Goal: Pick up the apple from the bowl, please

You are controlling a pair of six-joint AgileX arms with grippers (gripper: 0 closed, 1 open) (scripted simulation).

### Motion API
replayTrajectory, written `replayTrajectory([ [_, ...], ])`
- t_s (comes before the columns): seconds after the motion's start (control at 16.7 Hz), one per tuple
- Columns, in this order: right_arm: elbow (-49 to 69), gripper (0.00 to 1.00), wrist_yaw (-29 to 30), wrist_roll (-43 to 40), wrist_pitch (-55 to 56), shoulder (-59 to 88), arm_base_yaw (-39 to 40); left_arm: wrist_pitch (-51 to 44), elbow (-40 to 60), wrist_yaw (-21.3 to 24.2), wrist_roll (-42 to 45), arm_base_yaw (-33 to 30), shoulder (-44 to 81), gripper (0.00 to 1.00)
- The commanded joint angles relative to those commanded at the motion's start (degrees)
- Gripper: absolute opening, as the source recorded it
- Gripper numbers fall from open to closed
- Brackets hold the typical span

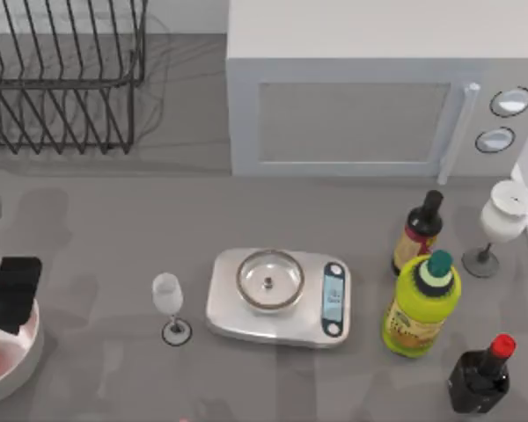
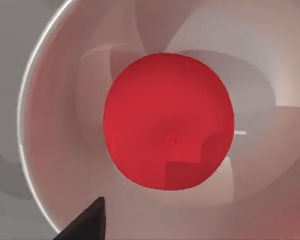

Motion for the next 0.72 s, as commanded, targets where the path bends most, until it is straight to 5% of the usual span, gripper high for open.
replayTrajectory([
  [0.72, 0.0, 1.0, 0.0, 0.0, 0.0, 0.0, 0.0, 21.62, -12.67, -0.01, 0.34, 0.12, 9.09, 1.0],
])
